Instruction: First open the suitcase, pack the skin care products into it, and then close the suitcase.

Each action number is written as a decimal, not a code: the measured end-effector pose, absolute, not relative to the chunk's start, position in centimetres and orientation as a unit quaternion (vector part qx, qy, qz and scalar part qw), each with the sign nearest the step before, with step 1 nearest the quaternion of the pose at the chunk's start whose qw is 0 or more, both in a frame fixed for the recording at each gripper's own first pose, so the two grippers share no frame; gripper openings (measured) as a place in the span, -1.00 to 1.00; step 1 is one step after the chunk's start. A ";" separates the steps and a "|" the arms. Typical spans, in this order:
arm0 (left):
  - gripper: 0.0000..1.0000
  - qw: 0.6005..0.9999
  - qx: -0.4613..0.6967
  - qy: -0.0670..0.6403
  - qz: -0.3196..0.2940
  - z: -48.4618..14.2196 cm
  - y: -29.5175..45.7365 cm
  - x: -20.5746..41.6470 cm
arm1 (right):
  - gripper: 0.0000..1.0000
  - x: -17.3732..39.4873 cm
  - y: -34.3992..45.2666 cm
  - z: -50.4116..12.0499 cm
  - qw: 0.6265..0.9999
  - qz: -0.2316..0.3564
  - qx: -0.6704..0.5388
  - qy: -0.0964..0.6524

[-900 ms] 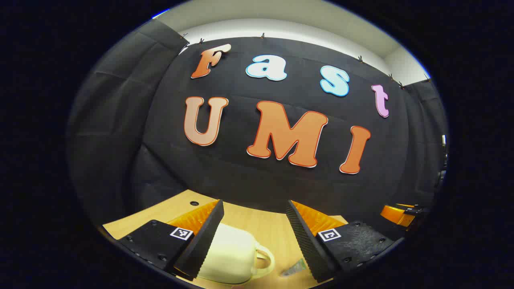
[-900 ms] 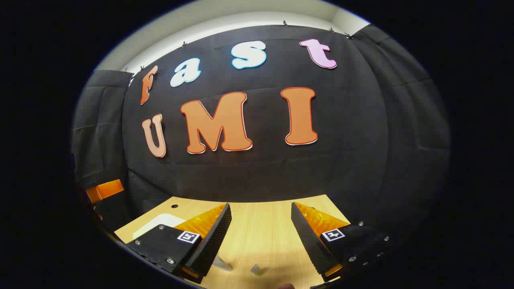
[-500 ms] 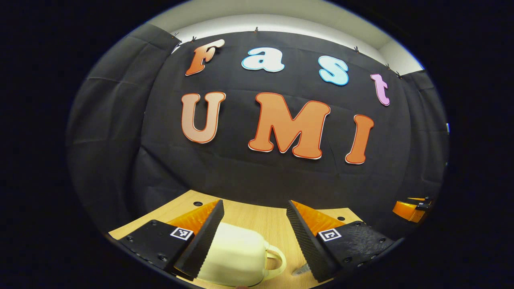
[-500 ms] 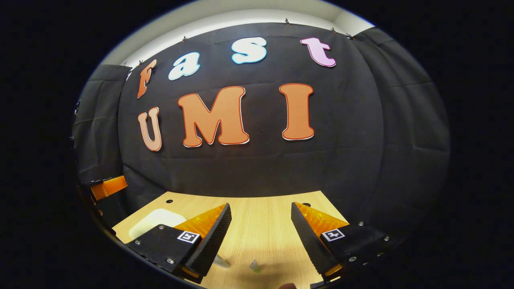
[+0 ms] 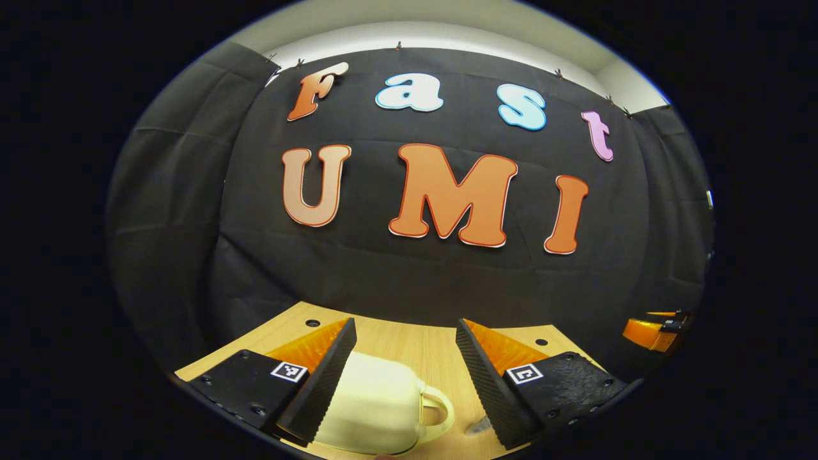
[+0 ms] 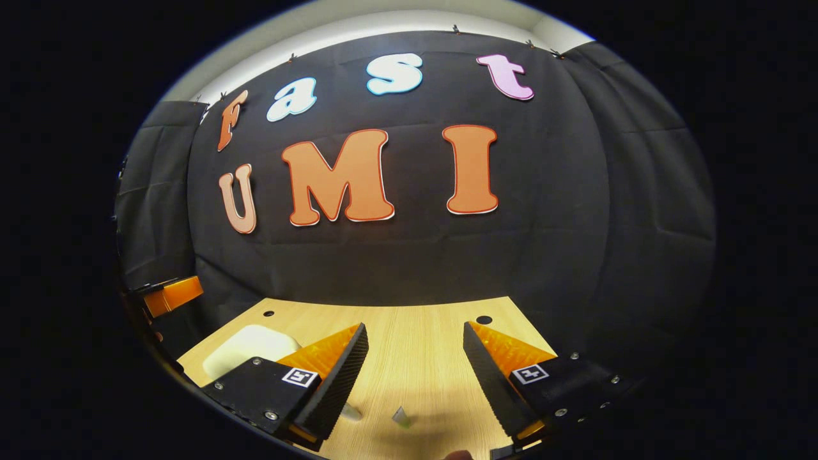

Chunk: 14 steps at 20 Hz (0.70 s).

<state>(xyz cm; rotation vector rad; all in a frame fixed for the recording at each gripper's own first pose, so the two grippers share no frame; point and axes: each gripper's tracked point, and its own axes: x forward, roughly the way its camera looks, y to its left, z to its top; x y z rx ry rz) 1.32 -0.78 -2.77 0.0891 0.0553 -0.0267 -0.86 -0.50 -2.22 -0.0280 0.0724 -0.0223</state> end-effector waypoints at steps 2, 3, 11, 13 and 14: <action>0.94 0.998 0.058 0.036 -0.015 -3.7 -1.0 1.3 | 0.89 -1.0 -0.8 -2.4 0.999 -0.013 -0.014 0.038; 0.94 0.997 0.066 0.041 -0.015 -4.5 -1.2 1.5 | 0.89 -1.0 -1.0 -2.6 0.999 -0.015 -0.016 0.041; 0.92 0.981 0.167 0.101 -0.024 -11.7 -1.9 1.6 | 0.89 -1.8 -3.8 -5.9 0.996 -0.037 -0.009 0.086; 0.97 0.971 0.212 0.108 -0.025 -13.4 -2.0 1.6 | 0.89 -1.8 -4.4 -6.5 0.995 -0.043 -0.004 0.094; 0.97 0.964 0.239 0.113 -0.028 -14.3 -2.1 1.6 | 0.89 -1.8 -4.6 -6.7 0.994 -0.046 -0.001 0.097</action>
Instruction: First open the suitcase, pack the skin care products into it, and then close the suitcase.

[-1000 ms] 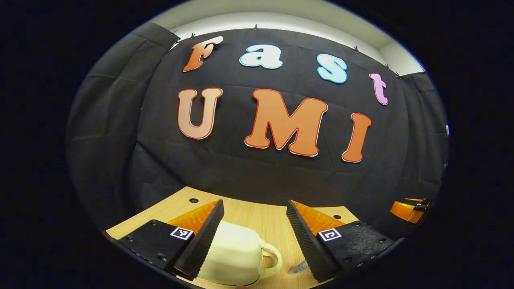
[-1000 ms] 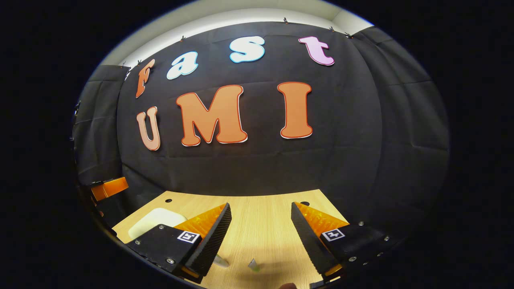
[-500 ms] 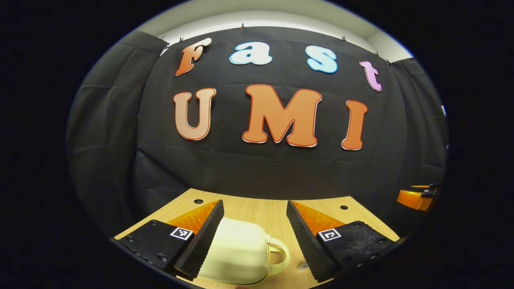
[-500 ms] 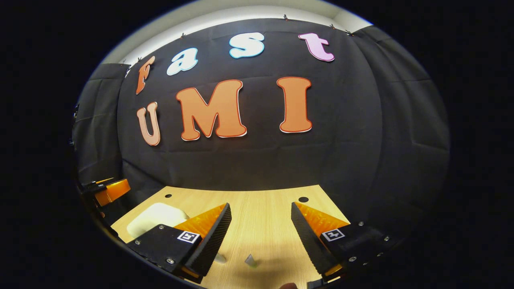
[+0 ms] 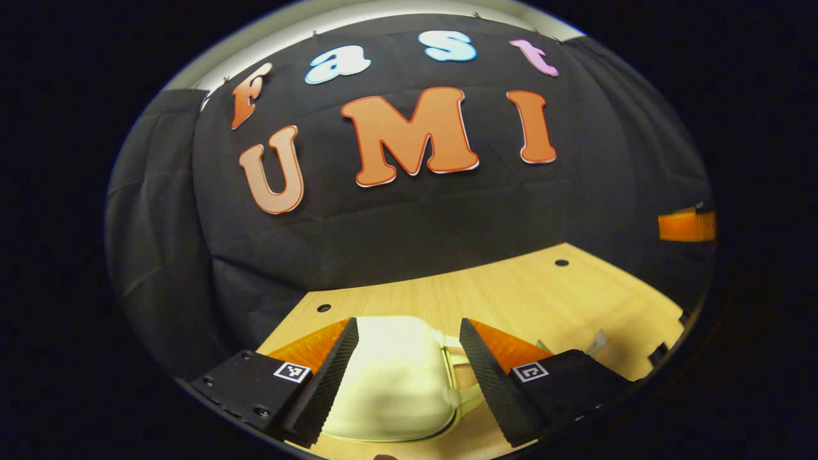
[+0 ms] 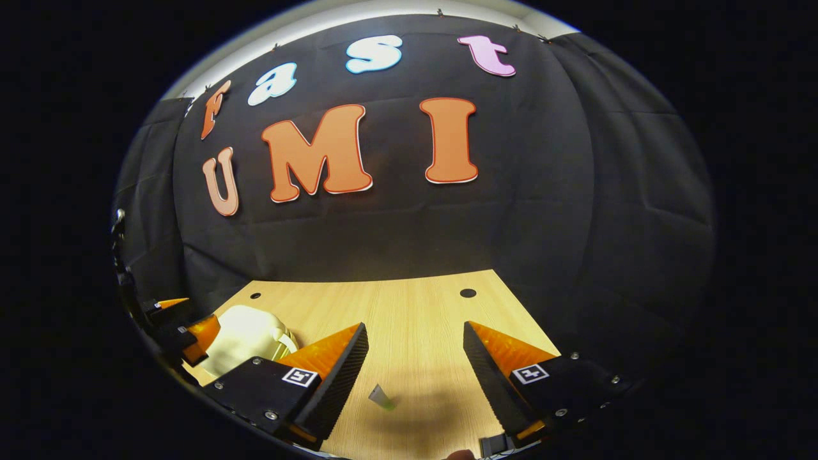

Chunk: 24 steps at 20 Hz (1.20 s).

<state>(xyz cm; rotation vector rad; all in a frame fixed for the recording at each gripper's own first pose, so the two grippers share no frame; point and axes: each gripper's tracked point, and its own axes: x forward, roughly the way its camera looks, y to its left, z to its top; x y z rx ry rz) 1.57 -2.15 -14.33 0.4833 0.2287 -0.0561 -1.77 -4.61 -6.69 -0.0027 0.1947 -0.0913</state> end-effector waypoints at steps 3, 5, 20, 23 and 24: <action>0.96 0.934 0.329 0.129 -0.049 -17.3 -3.0 1.7 | 0.89 -1.7 -5.3 -7.5 0.993 -0.052 0.007 0.106; 0.96 0.904 0.386 0.168 -0.079 -21.3 -3.4 1.8 | 0.89 -1.7 -5.8 -8.0 0.992 -0.056 0.014 0.113; 0.96 0.773 0.569 0.252 -0.126 -30.3 -4.9 3.8 | 0.89 -3.2 -12.7 -11.3 0.978 -0.128 0.059 0.155; 0.23 0.771 0.549 0.291 -0.139 -32.8 -5.2 3.7 | 0.89 -3.7 -13.5 -11.2 0.976 -0.140 0.059 0.153; -0.10 0.768 0.549 0.296 -0.146 -33.4 -5.3 3.5 | 0.89 -3.7 -13.6 -11.0 0.976 -0.142 0.059 0.152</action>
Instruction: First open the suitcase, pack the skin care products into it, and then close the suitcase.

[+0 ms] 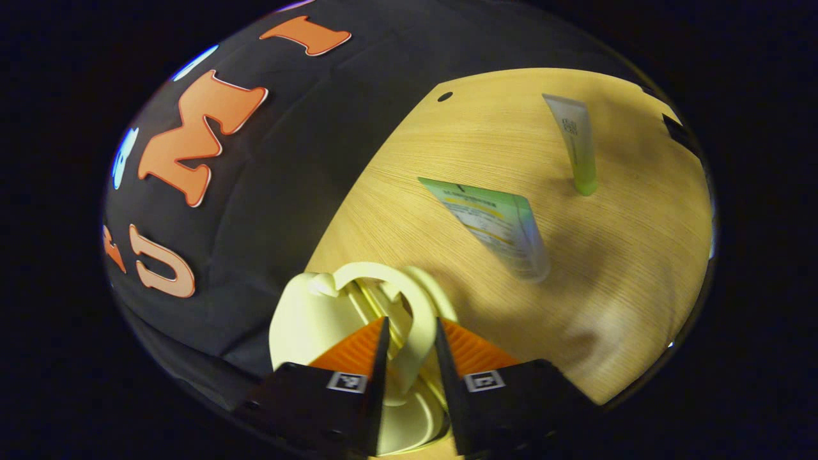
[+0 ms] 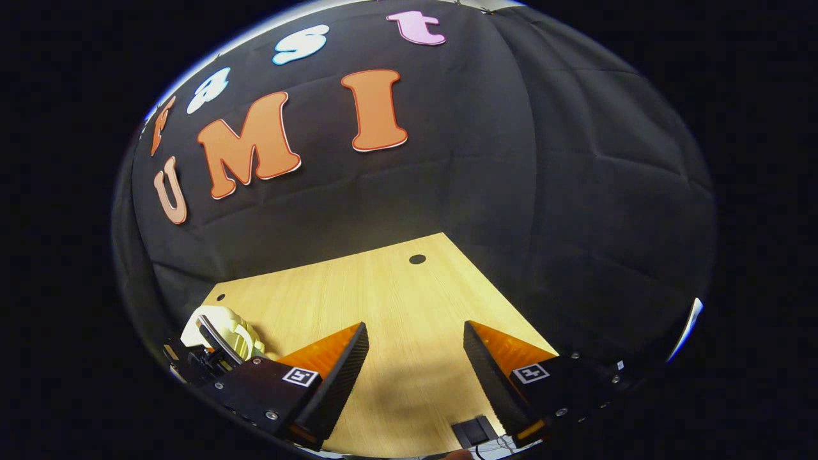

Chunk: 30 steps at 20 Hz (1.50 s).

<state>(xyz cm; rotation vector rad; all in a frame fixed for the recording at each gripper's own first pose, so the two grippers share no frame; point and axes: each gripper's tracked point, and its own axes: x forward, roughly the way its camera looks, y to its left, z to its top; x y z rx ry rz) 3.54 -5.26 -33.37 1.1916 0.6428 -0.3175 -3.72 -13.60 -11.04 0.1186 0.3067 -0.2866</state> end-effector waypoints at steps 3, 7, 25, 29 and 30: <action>-0.63 0.764 0.546 0.306 -0.160 -33.1 -6.2 3.7 | 0.89 -4.0 -14.0 -10.8 0.976 -0.148 0.054 0.149; -0.63 0.815 0.451 0.333 -0.144 -32.0 -6.3 3.4 | 0.89 -3.9 -13.2 -10.6 0.977 -0.143 0.059 0.146; -0.65 0.960 0.099 0.235 -0.116 -15.0 0.6 6.0 | 0.90 0.7 3.9 -6.2 0.992 -0.047 0.054 0.108; -0.65 0.962 0.111 0.225 -0.108 -12.5 10.0 5.4 | 0.90 0.3 8.7 -5.8 0.992 -0.039 0.060 0.102; -0.66 0.961 0.103 0.229 -0.113 -12.6 11.2 5.6 | 0.91 0.2 9.7 -5.8 0.992 -0.039 0.061 0.100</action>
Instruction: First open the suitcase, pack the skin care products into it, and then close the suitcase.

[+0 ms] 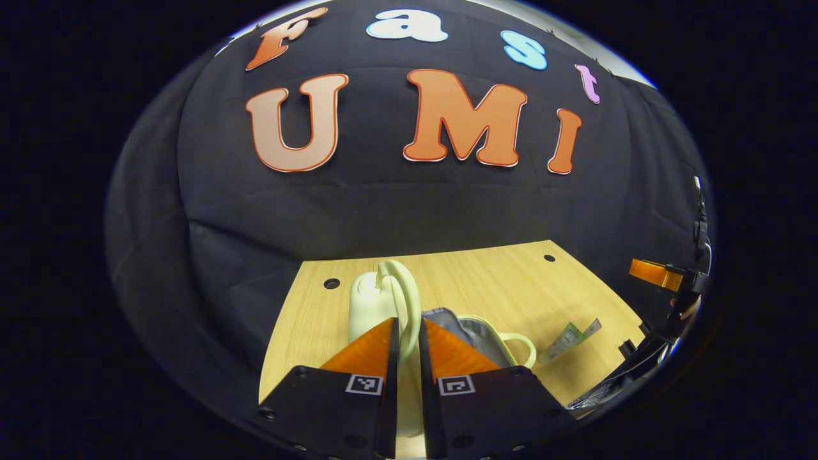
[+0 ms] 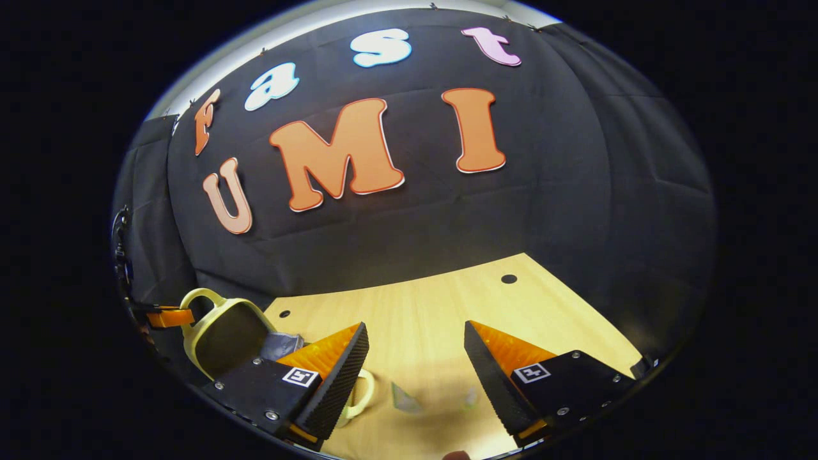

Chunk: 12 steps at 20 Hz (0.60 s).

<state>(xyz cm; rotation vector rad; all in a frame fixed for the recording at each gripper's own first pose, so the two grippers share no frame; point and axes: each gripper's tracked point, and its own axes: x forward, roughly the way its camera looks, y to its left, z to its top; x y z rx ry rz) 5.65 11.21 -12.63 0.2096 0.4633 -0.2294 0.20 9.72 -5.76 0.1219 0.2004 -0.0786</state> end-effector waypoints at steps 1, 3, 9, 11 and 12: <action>-0.65 0.961 0.093 0.234 -0.118 -13.2 12.3 5.8 | 0.90 0.0 10.7 -5.7 0.992 -0.040 0.062 0.099; -0.65 0.959 0.080 0.243 -0.119 -14.0 14.7 6.0 | 0.90 -0.4 12.4 -5.8 0.992 -0.044 0.064 0.100; -0.65 0.962 0.080 0.249 -0.079 -15.3 23.8 7.2 | 0.91 -0.8 15.7 -5.5 0.992 -0.055 0.049 0.098; -0.65 0.961 0.072 0.261 -0.054 -16.8 27.2 7.6 | 0.90 -0.7 16.6 -5.5 0.992 -0.053 0.047 0.100; -0.65 0.960 0.065 0.268 -0.043 -17.8 28.8 7.8 | 0.91 -0.6 17.1 -5.5 0.992 -0.051 0.046 0.102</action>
